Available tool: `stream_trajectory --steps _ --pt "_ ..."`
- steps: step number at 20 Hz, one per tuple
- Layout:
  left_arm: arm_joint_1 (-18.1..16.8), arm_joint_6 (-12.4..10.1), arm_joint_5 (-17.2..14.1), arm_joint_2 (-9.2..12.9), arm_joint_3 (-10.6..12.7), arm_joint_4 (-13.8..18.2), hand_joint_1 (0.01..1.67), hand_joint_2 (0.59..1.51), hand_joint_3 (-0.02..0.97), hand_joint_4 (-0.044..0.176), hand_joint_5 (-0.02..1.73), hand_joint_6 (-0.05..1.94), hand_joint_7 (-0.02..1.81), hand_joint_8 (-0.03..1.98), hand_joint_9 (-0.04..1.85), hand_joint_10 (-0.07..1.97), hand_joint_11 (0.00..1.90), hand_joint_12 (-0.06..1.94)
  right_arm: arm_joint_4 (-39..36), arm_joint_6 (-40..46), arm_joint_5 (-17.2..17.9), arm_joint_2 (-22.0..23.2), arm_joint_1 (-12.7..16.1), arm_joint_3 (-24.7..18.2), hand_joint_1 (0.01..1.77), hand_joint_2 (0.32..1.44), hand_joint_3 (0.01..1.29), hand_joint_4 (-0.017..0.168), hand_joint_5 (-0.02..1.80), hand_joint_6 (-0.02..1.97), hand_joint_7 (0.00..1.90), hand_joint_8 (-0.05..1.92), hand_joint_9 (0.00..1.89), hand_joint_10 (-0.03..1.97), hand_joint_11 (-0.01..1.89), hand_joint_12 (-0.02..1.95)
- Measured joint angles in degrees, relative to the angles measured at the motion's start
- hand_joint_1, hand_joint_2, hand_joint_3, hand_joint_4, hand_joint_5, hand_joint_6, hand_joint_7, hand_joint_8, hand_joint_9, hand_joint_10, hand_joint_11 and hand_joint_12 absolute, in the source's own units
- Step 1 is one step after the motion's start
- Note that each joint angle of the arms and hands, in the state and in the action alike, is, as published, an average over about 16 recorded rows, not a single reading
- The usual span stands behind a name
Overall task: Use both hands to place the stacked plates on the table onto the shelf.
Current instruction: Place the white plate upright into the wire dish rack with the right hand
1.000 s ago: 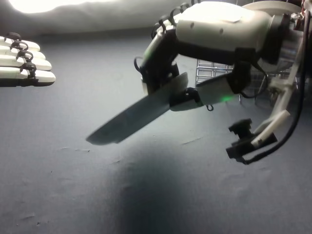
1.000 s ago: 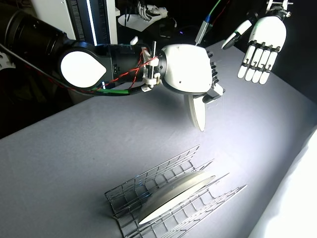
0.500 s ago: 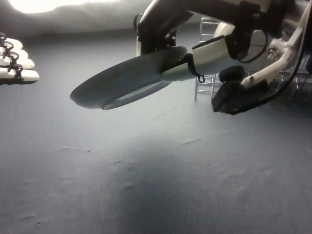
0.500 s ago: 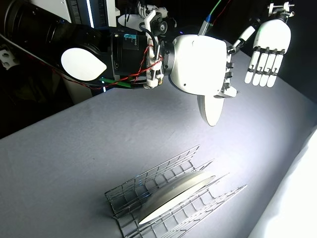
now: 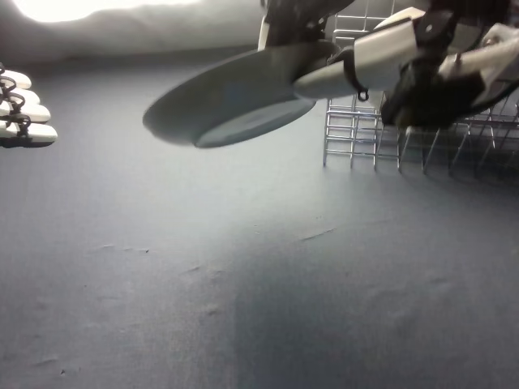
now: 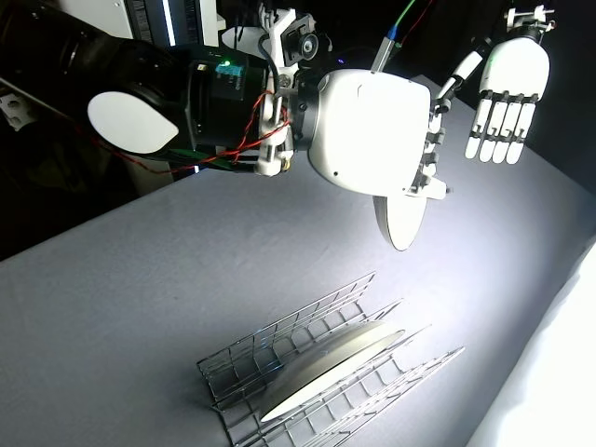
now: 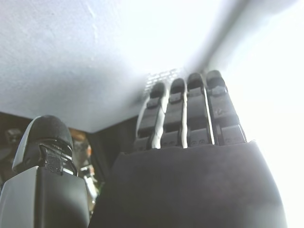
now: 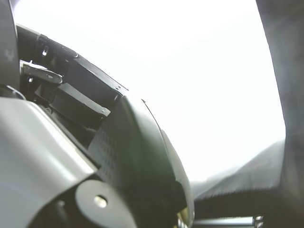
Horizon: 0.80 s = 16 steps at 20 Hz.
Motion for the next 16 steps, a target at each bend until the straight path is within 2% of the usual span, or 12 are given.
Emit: stream_trajectory --steps 9,16 --pt "0.67 0.01 0.05 -0.04 0.22 -0.18 0.01 1.138 0.009 0.005 0.02 0.02 0.02 0.0 0.02 0.01 0.01 0.01 11.41 0.11 0.01 1.88 0.56 -0.05 1.4 0.96 0.01 -0.008 1.03 0.7 1.14 0.72 0.96 1.04 0.56 1.25" --pt "1.23 0.01 0.02 -0.1 0.28 -0.46 0.01 1.138 0.008 0.005 0.02 0.02 0.02 0.0 0.02 0.01 0.01 0.01 17.37 0.12 0.12 3.8 0.73 -0.52 1.4 0.97 0.01 -0.008 1.03 0.7 1.13 0.75 0.95 1.05 0.57 1.24"
